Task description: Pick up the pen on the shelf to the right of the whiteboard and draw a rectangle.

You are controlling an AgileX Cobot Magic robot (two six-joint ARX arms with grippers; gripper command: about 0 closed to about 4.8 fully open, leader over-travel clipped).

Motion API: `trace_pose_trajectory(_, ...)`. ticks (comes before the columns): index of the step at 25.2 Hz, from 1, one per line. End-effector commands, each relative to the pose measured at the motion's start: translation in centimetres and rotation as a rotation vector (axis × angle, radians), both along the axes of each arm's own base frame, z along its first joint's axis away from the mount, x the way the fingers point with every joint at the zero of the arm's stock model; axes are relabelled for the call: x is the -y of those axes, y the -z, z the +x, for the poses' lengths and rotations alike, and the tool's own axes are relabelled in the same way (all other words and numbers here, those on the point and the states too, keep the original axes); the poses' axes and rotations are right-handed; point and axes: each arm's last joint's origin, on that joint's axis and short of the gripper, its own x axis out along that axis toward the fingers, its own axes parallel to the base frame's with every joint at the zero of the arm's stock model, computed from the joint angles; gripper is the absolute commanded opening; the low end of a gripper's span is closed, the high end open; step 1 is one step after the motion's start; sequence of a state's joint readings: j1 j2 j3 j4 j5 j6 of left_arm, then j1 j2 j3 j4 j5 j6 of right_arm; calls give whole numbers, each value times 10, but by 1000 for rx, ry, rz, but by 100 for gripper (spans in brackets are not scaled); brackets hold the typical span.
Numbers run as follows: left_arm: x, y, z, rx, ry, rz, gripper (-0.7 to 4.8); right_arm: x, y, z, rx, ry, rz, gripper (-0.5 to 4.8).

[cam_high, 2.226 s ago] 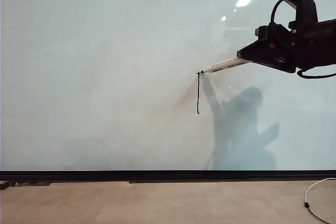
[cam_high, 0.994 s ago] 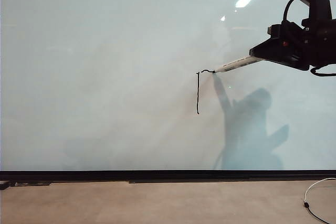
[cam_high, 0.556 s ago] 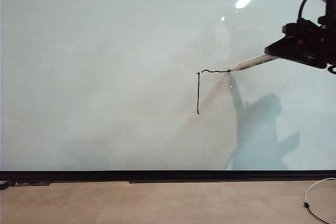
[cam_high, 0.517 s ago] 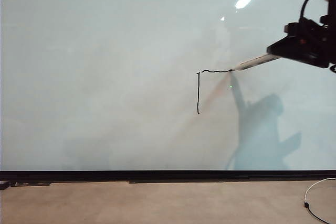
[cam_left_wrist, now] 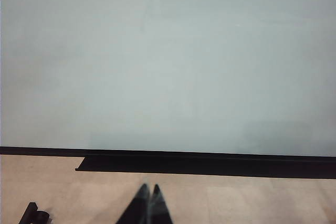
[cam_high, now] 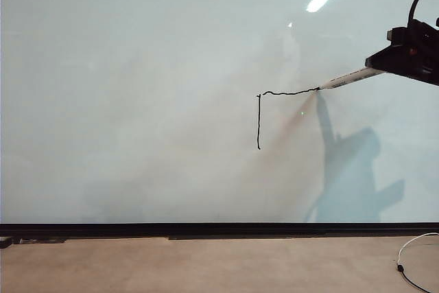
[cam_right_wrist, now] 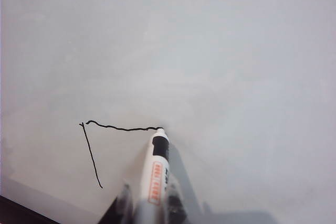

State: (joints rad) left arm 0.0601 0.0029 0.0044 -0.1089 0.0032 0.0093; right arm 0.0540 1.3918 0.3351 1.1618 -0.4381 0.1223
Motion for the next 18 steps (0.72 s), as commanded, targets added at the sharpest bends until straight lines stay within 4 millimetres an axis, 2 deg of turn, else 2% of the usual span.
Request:
trace_pose_trajectory(1,0,-2,0,13,-1,2,-5,-7,-1,-9,19,-38,8,-5)
trace_pose_trajectory(5,0,-2,0,13,-1,2,-4,-21,7,-26,-3,-85,8,-5)
trace_pose_trajectory(9,0,-2,0,13,-1,2,-4,-32,13,-31,-29,-104,2,-5)
trace_pose_trajectory(18,0,-2,0,13,-1,2,-4,-42,29,-21,-87,-146,-8,-5)
